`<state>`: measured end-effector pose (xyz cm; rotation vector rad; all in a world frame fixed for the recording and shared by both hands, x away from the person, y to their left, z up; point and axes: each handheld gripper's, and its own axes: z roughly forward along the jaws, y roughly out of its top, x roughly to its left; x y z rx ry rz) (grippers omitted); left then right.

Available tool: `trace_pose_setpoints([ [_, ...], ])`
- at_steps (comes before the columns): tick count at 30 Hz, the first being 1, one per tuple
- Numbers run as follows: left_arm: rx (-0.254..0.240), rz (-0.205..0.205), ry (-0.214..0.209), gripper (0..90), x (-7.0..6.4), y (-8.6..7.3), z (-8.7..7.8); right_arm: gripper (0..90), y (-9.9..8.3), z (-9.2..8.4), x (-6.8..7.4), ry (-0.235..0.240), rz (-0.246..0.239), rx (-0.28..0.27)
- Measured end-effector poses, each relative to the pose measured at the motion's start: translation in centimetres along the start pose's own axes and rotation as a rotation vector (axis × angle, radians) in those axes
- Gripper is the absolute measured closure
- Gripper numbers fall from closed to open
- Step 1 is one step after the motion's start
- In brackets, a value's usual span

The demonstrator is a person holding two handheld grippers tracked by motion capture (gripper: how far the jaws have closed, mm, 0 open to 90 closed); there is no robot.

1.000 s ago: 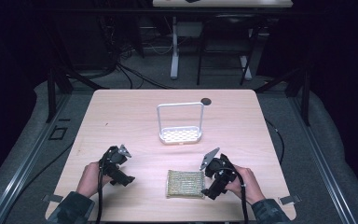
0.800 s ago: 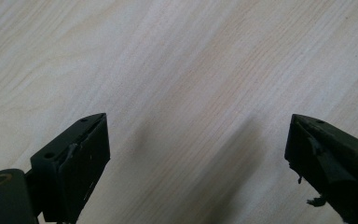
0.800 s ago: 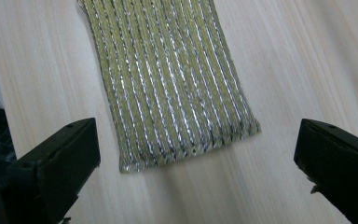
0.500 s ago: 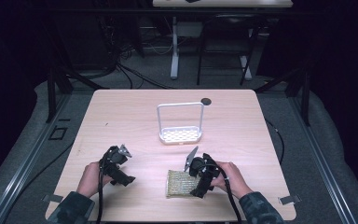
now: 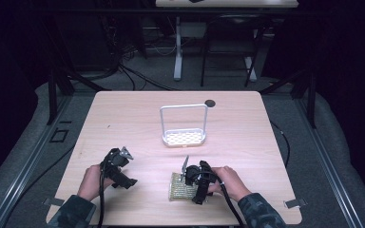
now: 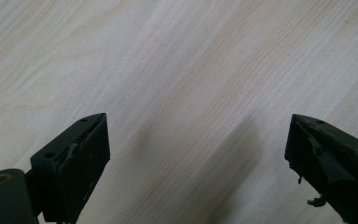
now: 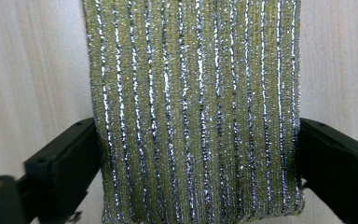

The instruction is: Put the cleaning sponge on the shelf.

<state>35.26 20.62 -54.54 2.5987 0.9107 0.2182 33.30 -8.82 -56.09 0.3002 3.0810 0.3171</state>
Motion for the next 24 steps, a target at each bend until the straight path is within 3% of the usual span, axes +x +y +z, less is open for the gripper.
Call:
trace_pose_setpoints([
  [5,-0.004,0.003,0.001,6.6,0.0,0.0,0.0,11.6,0.0,-0.3,0.3,-0.014,0.023,0.004],
  [14,-0.007,-0.001,0.003,6.6,0.1,0.0,-0.1,16.2,-0.4,-1.5,0.5,-0.036,0.061,-0.065],
  [21,-0.005,-0.006,0.002,6.7,0.1,-0.1,-0.1,16.3,-0.6,-2.1,0.5,-0.048,0.111,-0.079],
  [24,-0.006,-0.004,0.005,6.8,0.1,-0.1,-0.1,16.4,-0.7,-2.6,0.3,-0.059,0.174,-0.097],
])
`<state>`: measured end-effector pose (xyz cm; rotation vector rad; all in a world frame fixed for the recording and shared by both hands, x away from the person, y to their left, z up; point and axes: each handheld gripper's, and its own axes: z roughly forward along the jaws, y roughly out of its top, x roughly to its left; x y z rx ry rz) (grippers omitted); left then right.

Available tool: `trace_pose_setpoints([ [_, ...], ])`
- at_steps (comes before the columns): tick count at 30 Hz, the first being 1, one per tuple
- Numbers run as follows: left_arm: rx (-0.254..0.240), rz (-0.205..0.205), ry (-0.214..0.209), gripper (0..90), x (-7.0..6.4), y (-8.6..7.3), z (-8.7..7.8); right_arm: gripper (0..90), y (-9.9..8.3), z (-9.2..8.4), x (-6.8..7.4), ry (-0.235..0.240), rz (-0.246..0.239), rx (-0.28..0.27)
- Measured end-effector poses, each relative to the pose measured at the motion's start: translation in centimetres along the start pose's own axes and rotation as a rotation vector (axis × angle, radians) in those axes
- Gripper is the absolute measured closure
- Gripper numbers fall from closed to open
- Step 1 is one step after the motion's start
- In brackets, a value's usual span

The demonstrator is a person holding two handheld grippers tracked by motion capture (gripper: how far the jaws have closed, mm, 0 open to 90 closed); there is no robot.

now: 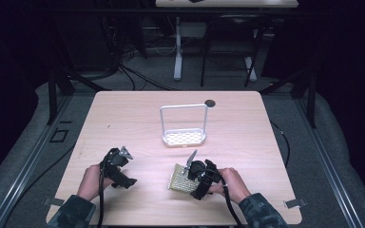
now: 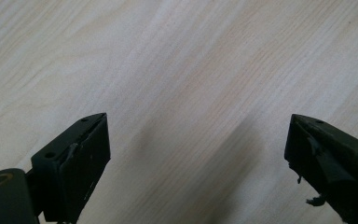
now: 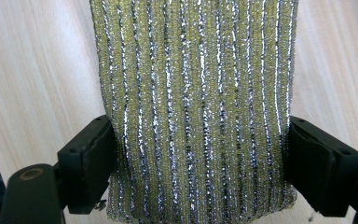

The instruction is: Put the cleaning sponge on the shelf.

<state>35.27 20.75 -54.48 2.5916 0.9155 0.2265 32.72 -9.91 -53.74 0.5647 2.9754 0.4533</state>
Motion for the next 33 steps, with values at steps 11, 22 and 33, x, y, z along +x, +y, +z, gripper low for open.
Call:
trace_pose_setpoints([
  [11,0.000,0.000,0.004,7.4,0.0,0.0,0.0,16.7,-0.4,-1.3,-0.4,-0.040,0.088,-0.047],
  [22,0.006,-0.003,0.003,7.8,0.0,0.0,0.1,16.7,-0.6,-1.4,-0.7,-0.036,0.105,-0.059],
  [33,0.008,0.002,0.002,7.9,0.0,0.1,0.1,19.8,-0.9,-1.8,-1.2,-0.088,0.169,-0.064],
])
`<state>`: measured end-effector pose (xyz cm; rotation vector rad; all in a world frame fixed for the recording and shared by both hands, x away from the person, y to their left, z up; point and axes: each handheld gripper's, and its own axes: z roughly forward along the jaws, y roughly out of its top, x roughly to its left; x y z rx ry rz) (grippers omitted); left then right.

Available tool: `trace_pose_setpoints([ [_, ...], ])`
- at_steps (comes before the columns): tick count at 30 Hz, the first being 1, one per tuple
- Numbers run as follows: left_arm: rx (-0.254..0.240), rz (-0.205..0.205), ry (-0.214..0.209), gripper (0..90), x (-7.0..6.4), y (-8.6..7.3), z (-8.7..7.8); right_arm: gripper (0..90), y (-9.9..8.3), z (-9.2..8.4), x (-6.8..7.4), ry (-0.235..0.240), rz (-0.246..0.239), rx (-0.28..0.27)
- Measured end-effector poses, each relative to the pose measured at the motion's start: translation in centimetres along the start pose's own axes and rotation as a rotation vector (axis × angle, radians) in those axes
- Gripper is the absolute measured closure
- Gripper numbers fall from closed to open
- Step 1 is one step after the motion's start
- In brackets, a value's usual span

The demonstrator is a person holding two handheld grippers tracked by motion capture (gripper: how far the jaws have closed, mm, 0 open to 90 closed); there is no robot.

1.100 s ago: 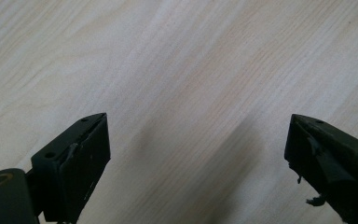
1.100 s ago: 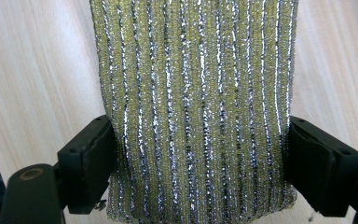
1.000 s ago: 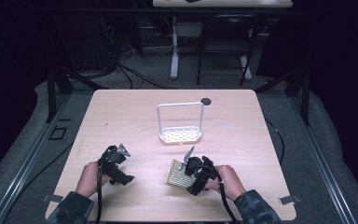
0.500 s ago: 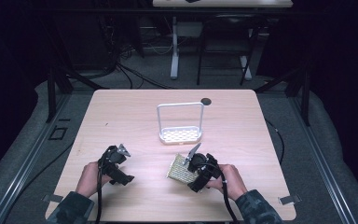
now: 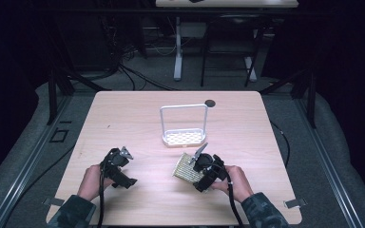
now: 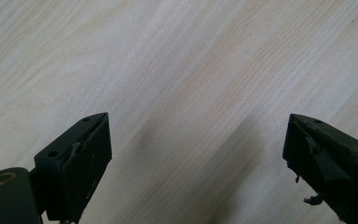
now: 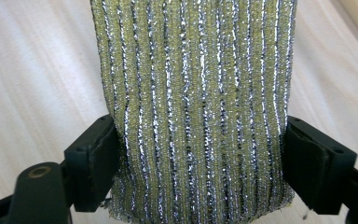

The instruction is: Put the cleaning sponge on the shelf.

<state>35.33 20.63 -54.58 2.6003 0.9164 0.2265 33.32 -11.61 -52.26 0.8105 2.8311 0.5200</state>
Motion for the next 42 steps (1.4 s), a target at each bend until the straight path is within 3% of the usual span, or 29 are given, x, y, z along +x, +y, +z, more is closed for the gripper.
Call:
trace_pose_setpoints([
  [4,0.002,0.000,0.001,7.9,0.0,0.0,0.0,21.5,0.0,-0.1,-0.1,-0.022,0.004,-0.007],
  [13,0.004,0.001,0.000,8.0,-0.1,0.0,0.1,23.7,-0.2,-0.4,-1.3,-0.063,0.120,-0.022],
  [19,0.004,-0.002,0.002,8.1,-0.1,0.0,0.0,25.4,-0.2,-0.4,-1.8,-0.093,0.167,-0.028],
  [36,0.005,0.002,0.003,8.4,-0.1,0.0,0.1,30.7,0.6,-0.6,-2.3,-0.130,0.193,-0.056],
  [42,0.003,-0.002,0.002,8.5,-0.1,0.0,0.1,31.9,1.3,-0.9,-3.0,-0.126,0.266,-0.097],
])
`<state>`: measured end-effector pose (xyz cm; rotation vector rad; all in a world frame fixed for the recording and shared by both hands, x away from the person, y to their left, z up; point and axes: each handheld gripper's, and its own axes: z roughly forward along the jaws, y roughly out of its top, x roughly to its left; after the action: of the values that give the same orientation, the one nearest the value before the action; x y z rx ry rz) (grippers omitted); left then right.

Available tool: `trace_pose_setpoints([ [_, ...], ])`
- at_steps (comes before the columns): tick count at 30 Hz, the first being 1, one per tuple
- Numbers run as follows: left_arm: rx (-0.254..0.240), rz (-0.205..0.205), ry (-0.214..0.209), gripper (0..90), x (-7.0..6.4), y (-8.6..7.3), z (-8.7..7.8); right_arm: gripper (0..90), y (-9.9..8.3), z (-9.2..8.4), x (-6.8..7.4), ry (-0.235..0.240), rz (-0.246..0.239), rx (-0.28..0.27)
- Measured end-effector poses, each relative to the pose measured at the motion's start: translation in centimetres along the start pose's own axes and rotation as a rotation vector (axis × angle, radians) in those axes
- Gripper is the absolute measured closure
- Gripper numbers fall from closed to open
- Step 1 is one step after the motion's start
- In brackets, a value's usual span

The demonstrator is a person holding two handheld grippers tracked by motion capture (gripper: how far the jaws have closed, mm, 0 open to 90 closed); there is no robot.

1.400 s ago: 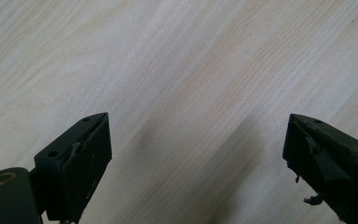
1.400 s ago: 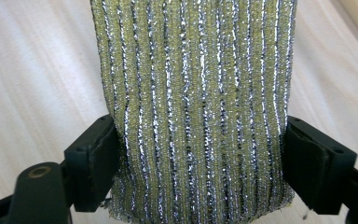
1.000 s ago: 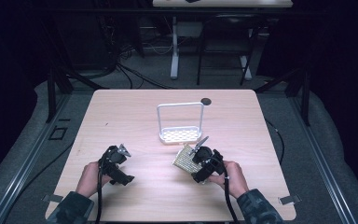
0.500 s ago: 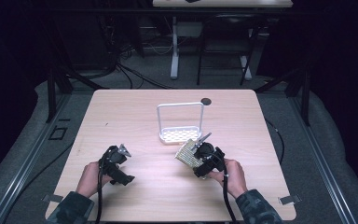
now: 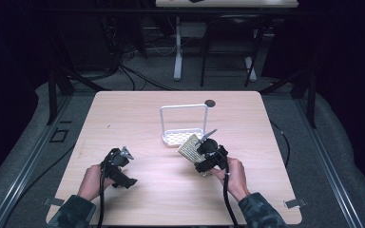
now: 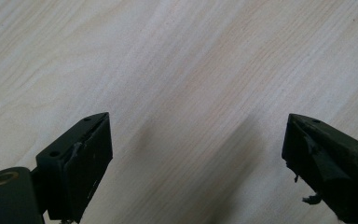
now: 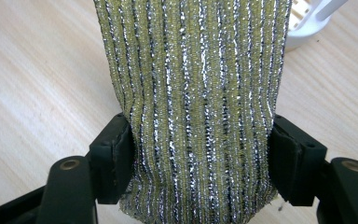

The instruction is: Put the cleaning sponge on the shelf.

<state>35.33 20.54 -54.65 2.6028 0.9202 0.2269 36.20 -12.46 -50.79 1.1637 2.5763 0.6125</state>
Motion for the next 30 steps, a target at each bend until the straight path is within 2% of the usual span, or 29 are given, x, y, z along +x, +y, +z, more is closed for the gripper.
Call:
trace_pose_setpoints([
  [5,0.003,0.001,0.003,8.5,0.0,0.0,0.0,32.7,0.4,-0.1,-0.2,-0.013,0.026,-0.010],
  [9,0.003,0.004,0.003,8.5,0.0,0.0,0.0,33.4,1.0,0.0,-0.2,-0.028,0.028,-0.022],
  [21,0.006,0.003,0.005,8.7,0.0,0.0,0.0,34.2,2.4,0.5,0.0,-0.022,0.055,-0.061],
  [30,0.007,0.005,0.007,9.4,0.0,0.0,0.0,35.1,3.3,1.2,-0.1,-0.026,0.098,-0.081],
])
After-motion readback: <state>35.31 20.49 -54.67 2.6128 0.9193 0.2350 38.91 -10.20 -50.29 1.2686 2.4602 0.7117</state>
